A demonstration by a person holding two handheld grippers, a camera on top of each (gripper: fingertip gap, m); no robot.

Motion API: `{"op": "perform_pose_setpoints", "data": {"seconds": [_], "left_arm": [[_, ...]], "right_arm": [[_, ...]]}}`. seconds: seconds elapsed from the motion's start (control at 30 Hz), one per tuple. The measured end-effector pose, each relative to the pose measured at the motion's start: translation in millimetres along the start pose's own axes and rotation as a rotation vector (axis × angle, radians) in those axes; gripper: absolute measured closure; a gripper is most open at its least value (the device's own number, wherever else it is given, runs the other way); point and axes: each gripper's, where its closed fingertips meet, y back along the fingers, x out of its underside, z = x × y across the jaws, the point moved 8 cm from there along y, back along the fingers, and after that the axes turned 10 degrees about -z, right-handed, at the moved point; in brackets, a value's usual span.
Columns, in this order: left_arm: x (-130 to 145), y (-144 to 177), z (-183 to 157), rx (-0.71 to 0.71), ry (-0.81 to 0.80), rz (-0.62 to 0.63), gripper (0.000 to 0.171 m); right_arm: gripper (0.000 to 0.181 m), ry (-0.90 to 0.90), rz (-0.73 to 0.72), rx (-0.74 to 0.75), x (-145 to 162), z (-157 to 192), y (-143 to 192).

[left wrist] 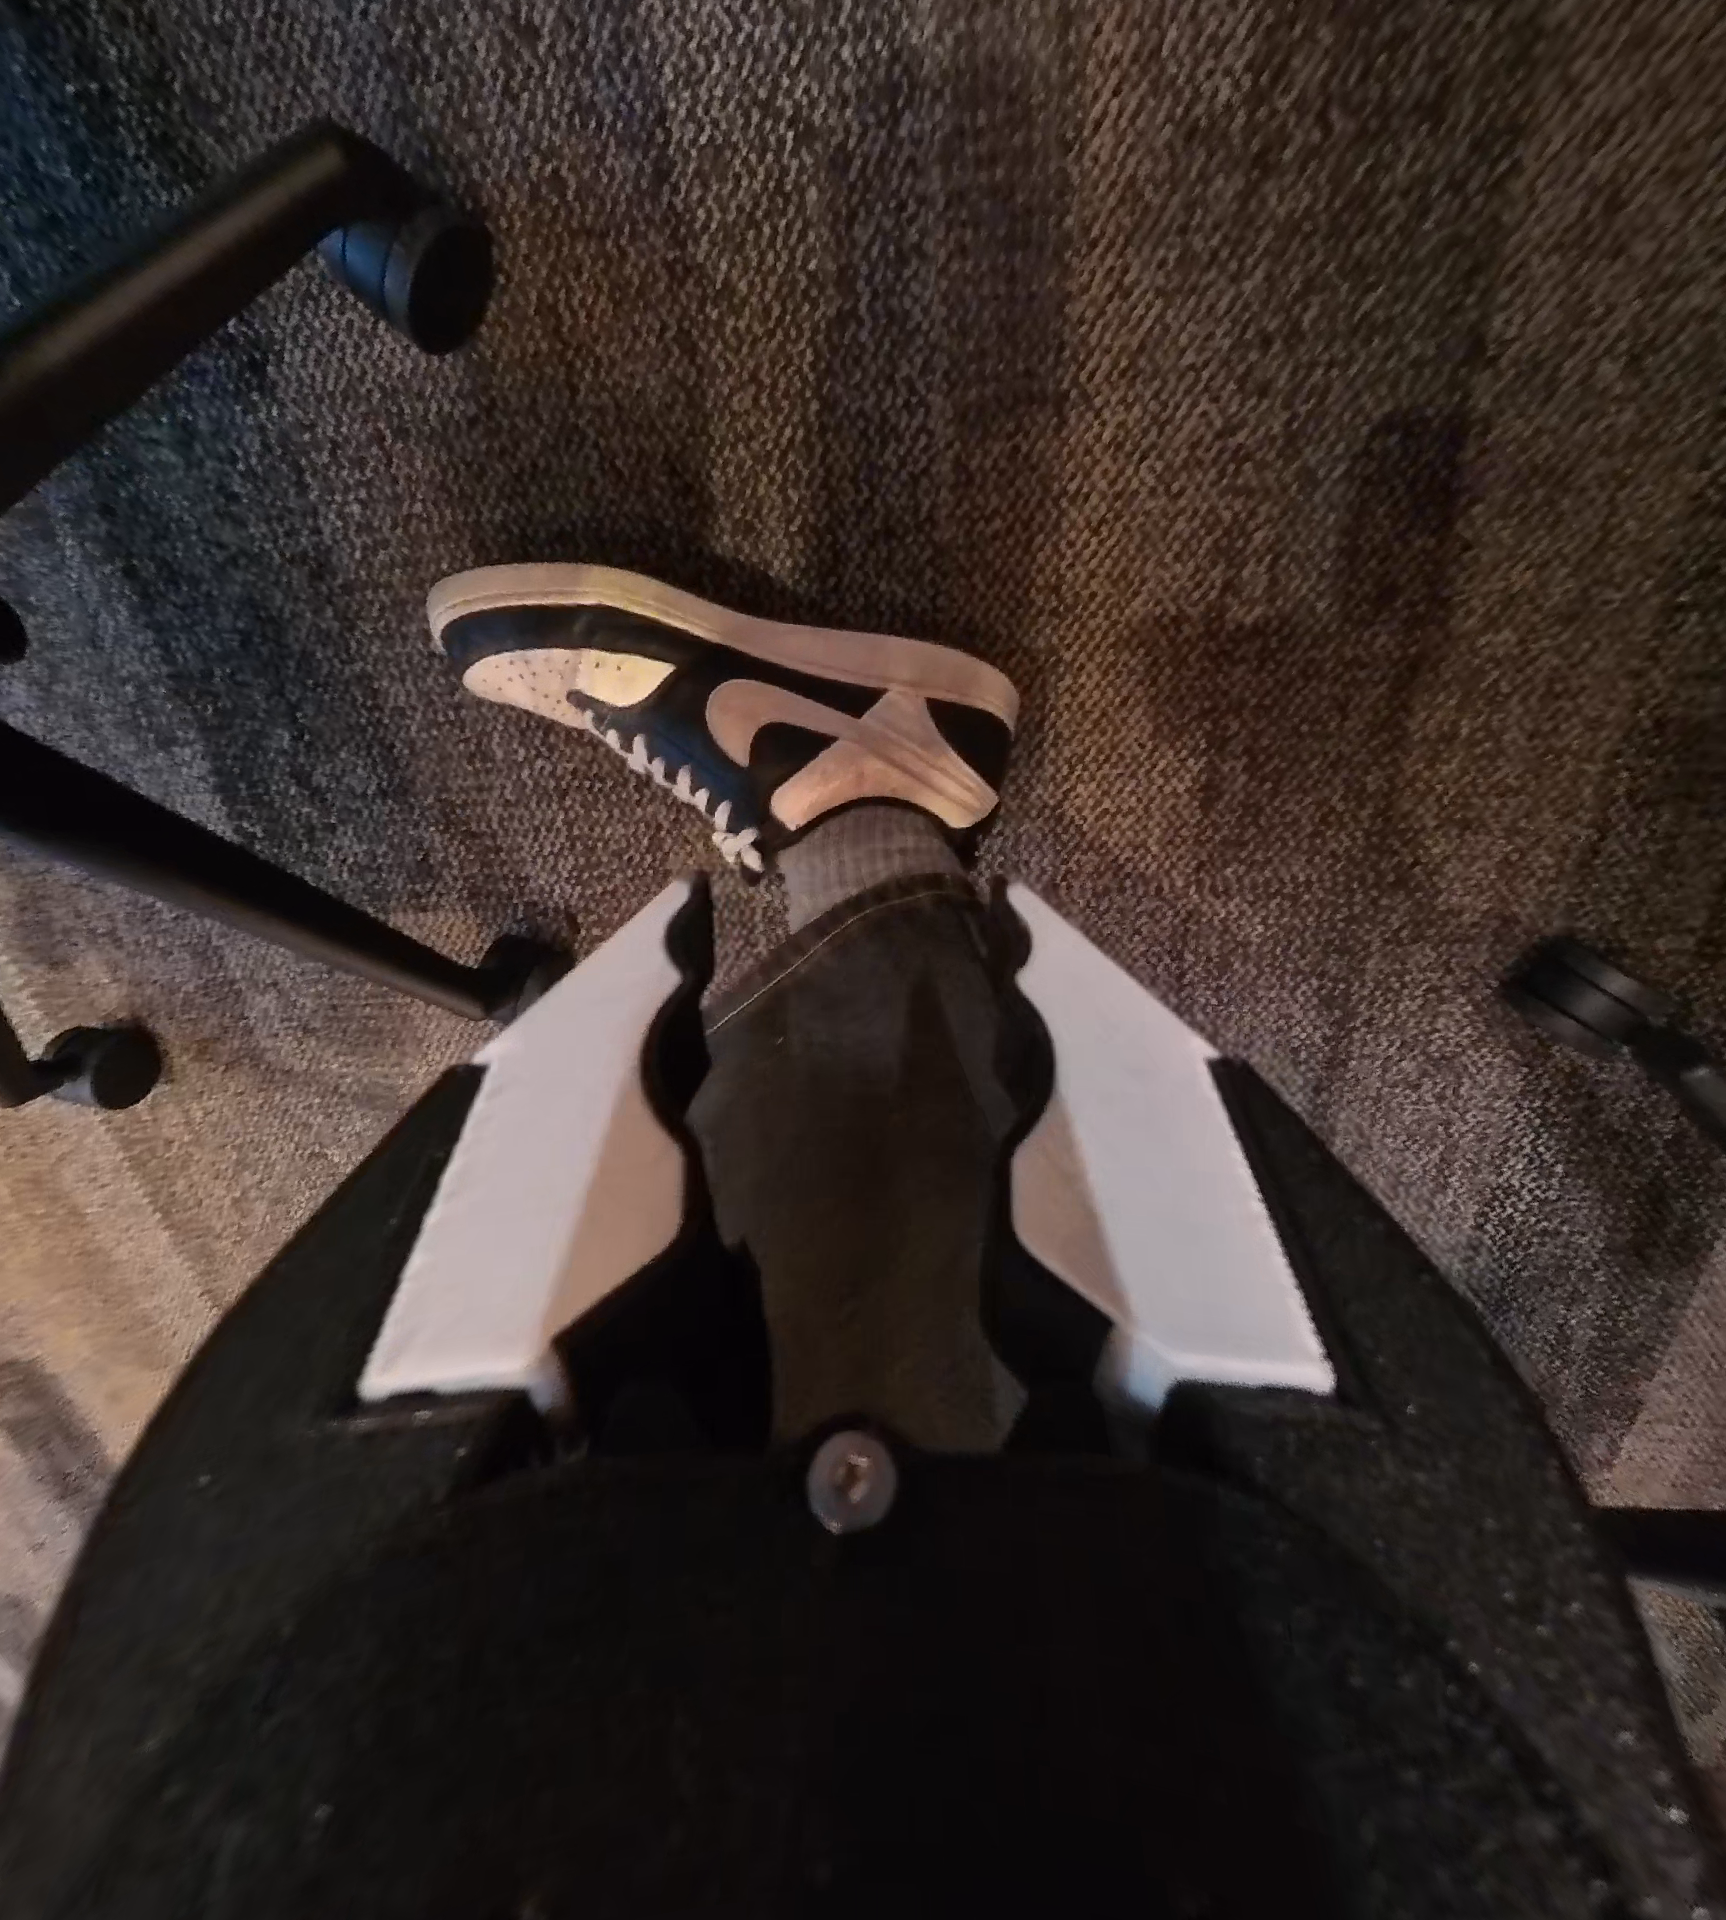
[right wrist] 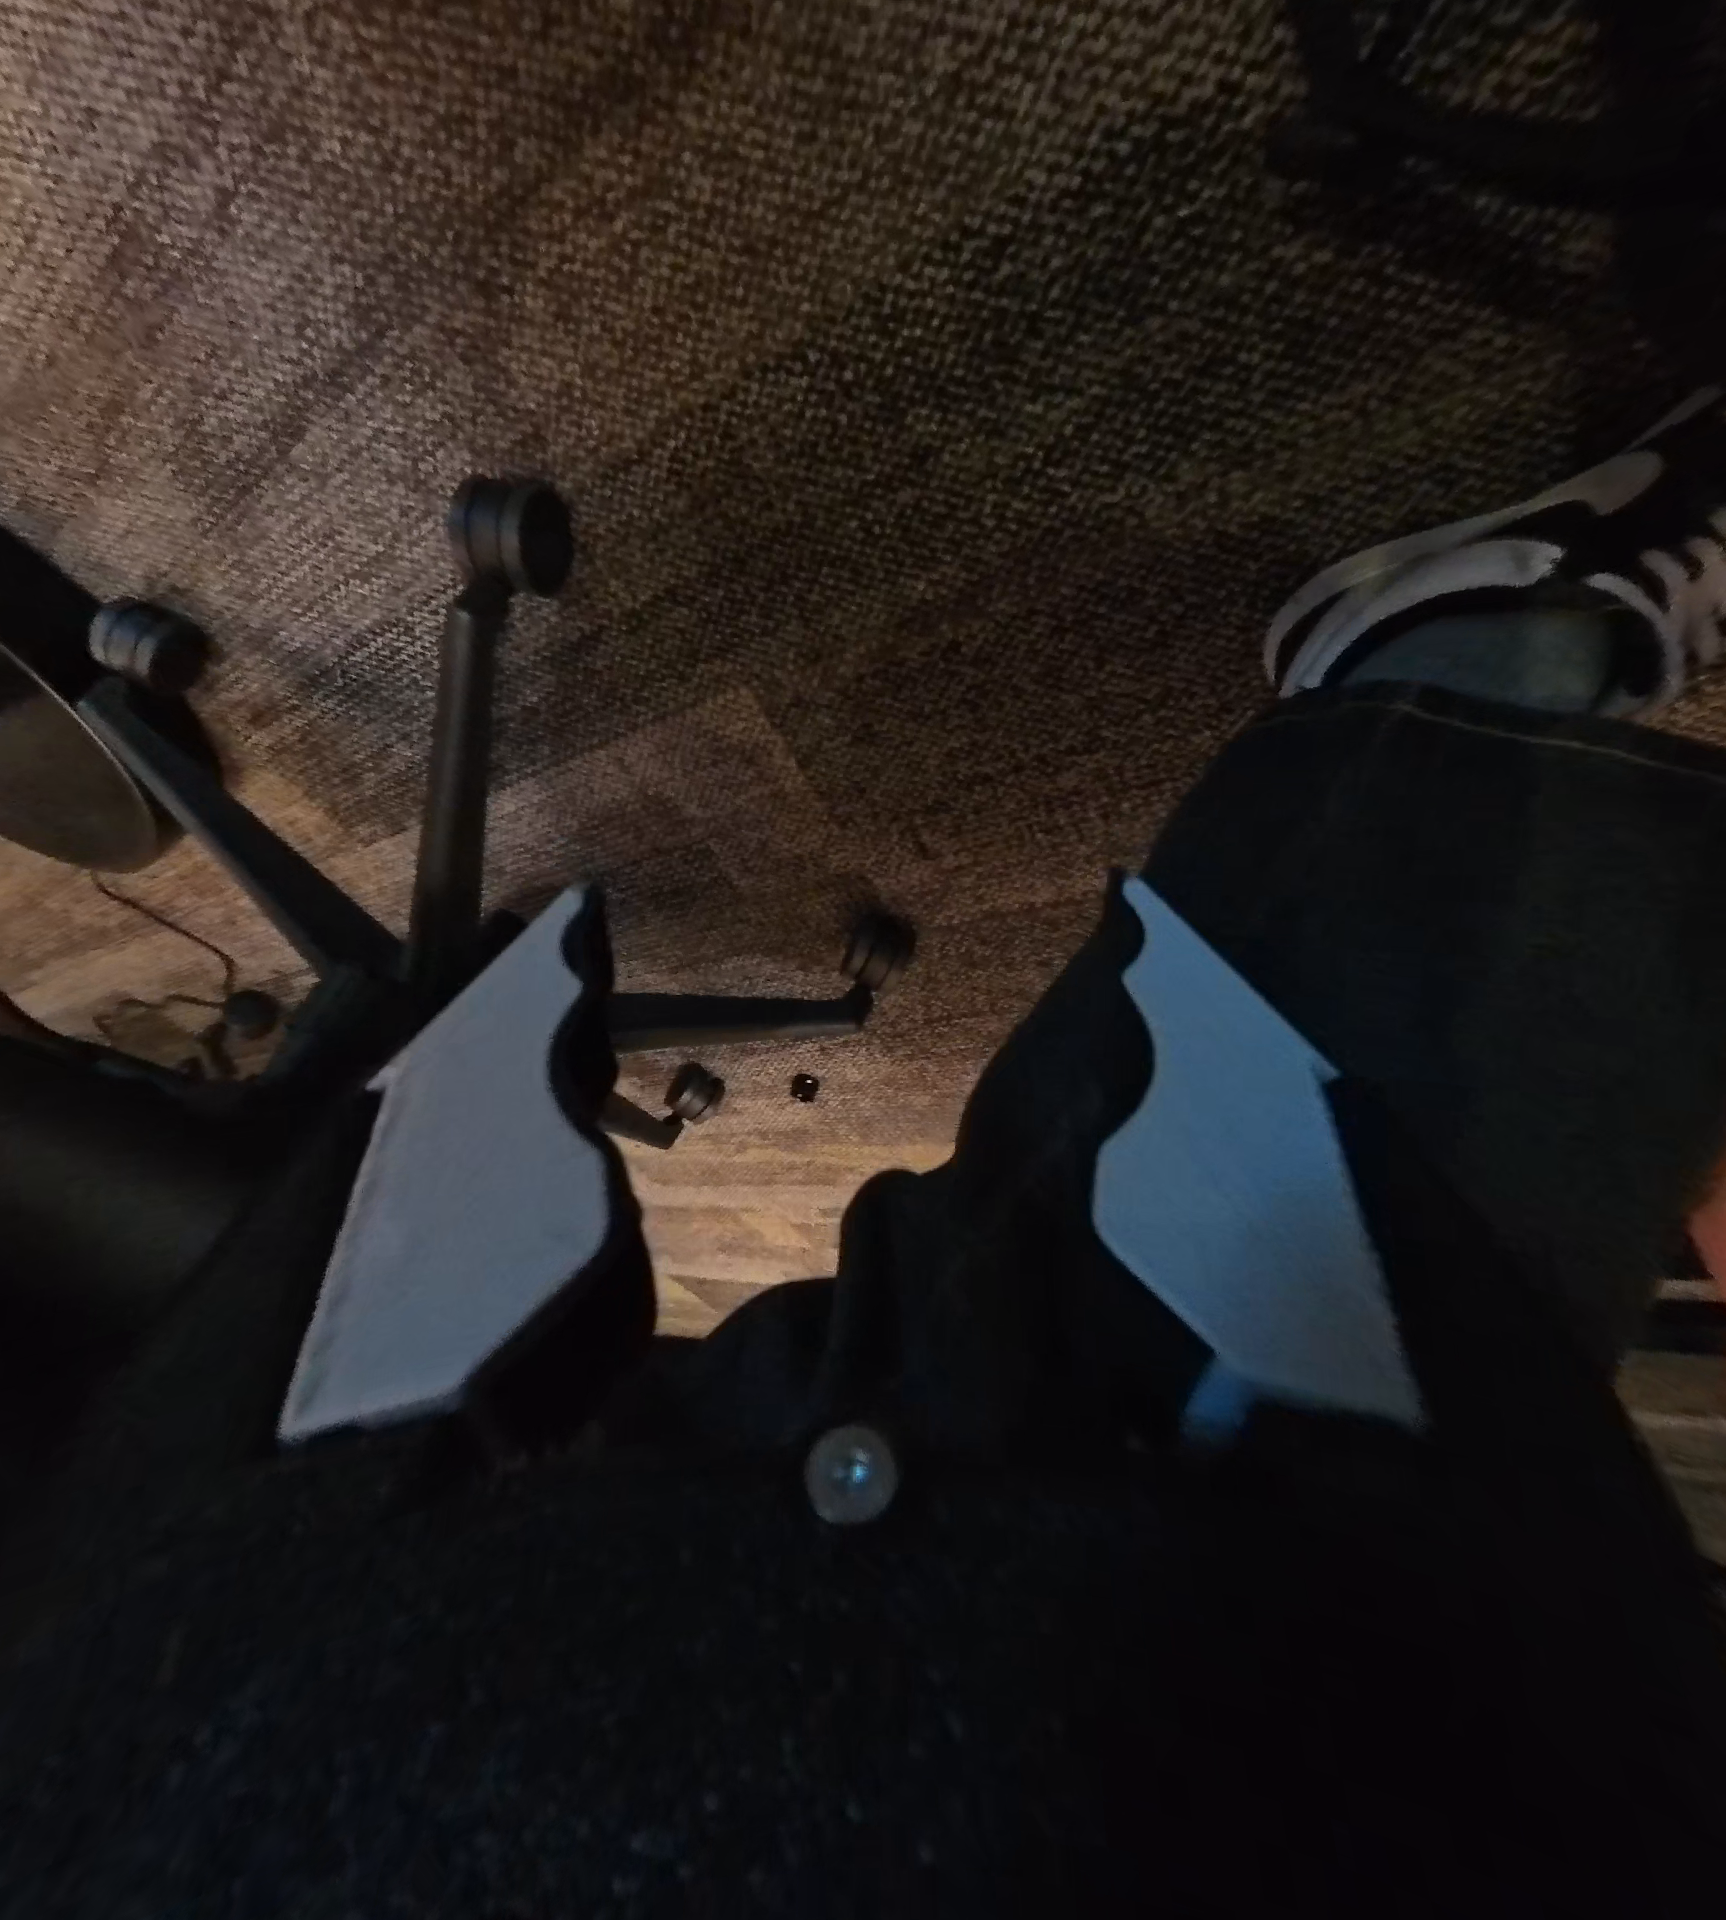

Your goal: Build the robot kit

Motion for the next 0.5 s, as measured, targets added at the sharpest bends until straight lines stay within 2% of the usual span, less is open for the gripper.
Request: {"op": "perform_pose_setpoints", "data": {"seconds": [0.17, 0.5], "left_arm": [[-4.3, 2.9, -0.6, 0.023, 0.031, -0.029, 0.119], [0.9, -1.1, -3.7, 0.021, -0.001, 0.005, 0.119]], "right_arm": [[0.085, 0.027, 0.012, -0.005, 0.5, 4.3, -2.9], [0.085, 0.055, 0.032, -0.021, 0.8, 11.3, -7.2]]}}
